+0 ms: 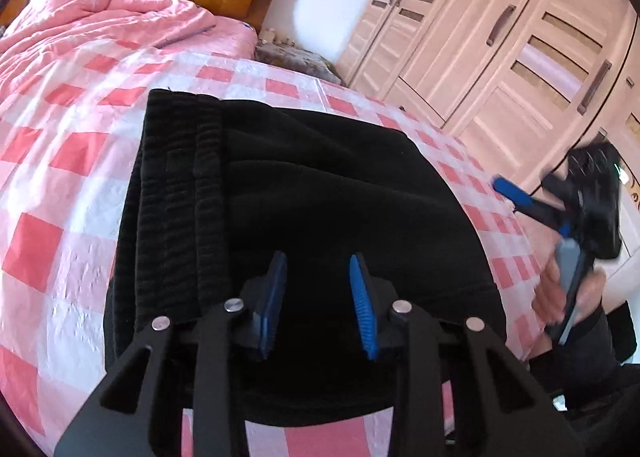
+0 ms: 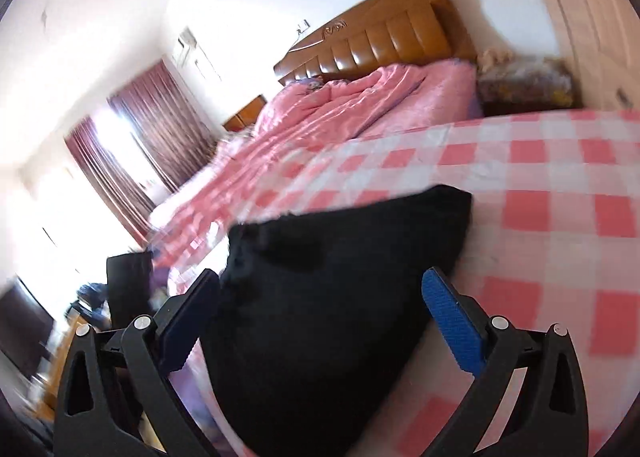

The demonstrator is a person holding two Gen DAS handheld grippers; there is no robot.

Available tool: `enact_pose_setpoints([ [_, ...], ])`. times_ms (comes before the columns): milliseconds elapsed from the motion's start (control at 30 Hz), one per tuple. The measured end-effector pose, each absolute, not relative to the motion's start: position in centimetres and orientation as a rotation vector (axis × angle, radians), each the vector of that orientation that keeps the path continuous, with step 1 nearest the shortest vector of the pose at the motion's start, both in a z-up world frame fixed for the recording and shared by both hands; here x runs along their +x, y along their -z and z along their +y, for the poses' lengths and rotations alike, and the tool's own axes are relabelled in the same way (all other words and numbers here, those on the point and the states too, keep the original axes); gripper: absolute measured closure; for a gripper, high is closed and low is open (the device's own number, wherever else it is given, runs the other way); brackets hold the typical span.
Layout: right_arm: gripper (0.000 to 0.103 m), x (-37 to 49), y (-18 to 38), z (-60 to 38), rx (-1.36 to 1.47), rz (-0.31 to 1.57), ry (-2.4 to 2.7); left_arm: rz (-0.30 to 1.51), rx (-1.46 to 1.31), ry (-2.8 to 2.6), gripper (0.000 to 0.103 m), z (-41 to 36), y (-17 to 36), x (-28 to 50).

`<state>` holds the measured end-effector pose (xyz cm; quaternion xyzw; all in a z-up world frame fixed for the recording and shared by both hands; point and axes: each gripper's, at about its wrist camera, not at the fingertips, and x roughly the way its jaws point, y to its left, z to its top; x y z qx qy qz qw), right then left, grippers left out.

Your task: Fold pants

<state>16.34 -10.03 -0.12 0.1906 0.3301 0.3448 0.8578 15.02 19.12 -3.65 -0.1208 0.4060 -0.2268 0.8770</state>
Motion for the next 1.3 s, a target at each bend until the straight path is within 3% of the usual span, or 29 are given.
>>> enact_pose_setpoints([
  [267,0.006,28.4,4.8,-2.7,0.247,1.04,-0.627,0.825,-0.258,0.464,0.07,19.1,3.5,14.8],
  [433,0.004,26.8,1.4,-3.1,0.396,0.923,-0.715,0.806,-0.28,0.49,0.07,19.6,3.7,14.6],
  [600,0.004,27.5,3.8,1.8,0.306,1.134,-0.88,0.795,-0.278,0.488,0.07,19.6,3.6,14.8],
  [733,0.005,30.9,3.0,2.0,0.321,1.118,-0.685,0.803,-0.286,0.489,0.07,19.7,3.5,14.9],
  [900,0.004,27.0,-0.2,5.5,0.346,1.099,-0.977,0.792,-0.286,0.488,0.07,19.8,3.5,14.8],
  [1100,0.004,28.7,4.1,13.0,0.189,1.235,-0.958,0.798,-0.271,0.478,0.07,19.5,3.4,14.9],
  [1200,0.004,29.8,3.7,12.7,0.314,1.285,-0.923,0.801,-0.267,0.464,0.07,19.6,3.3,15.1],
  [1300,0.004,28.0,1.4,11.5,0.314,1.201,-0.998,0.8,-0.284,0.473,0.07,19.8,3.3,15.1],
])
